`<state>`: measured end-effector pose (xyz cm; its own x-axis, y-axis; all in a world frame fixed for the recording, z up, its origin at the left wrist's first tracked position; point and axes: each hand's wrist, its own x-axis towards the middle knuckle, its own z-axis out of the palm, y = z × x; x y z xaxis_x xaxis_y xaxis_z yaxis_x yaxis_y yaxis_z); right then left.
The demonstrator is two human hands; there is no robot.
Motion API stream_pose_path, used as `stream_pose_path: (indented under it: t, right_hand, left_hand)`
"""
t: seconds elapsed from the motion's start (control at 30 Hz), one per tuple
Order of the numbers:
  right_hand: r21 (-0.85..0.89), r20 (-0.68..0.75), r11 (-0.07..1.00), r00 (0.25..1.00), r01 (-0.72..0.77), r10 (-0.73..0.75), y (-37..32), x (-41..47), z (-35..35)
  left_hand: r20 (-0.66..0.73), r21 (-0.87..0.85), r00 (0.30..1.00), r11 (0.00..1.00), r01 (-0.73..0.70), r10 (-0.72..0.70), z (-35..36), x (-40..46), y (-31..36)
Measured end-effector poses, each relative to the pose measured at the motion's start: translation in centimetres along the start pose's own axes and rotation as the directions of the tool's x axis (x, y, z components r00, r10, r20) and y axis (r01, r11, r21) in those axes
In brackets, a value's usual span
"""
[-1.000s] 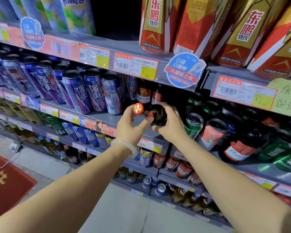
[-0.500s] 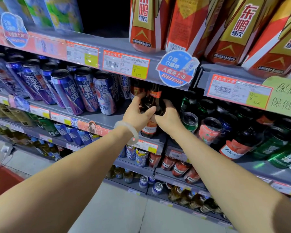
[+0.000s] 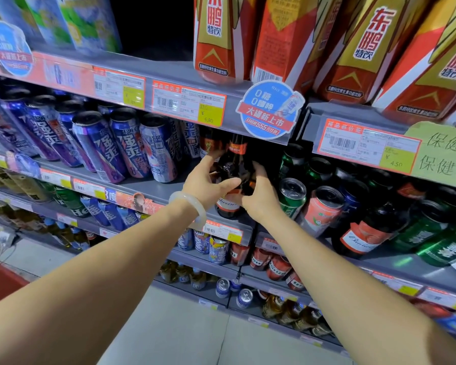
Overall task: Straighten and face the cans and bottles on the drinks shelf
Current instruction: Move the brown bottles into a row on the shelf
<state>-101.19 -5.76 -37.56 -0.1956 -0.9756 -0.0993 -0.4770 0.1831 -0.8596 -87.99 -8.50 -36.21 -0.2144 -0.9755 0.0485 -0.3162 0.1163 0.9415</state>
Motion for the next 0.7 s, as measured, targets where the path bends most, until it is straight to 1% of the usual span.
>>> stream_pose_path:
  t: [0.13,0.33,0.43,0.6,0.7]
  right_hand:
    - [-0.008,-0.046,1.000,0.999,-0.021,0.021,0.4,0.5,0.3]
    - [0.006,-0.072,0.998,0.996,-0.056,0.057,0.3,1.1,0.2]
    - [-0.029,-0.097,0.995,0.991,-0.095,0.091,0.6,1.5,0.5]
    - [-0.049,-0.122,0.988,0.982,-0.148,0.141,0.4,1.7,1.0]
    - [0.024,-0.098,0.993,0.989,-0.111,0.113,0.3,0.9,1.0]
  left_hand:
    - [0.012,0.038,1.000,0.999,0.003,-0.003,0.4,0.9,-0.3]
    - [0.008,0.026,1.000,1.000,0.008,-0.008,1.2,2.1,-0.3]
    - [0.008,0.062,1.000,0.998,0.007,-0.007,1.6,2.6,-0.3]
    - [0.013,0.035,1.000,0.999,-0.028,0.028,2.1,2.9,0.0]
    - [0.011,0.048,1.000,0.999,-0.025,0.025,2.1,3.0,0.1]
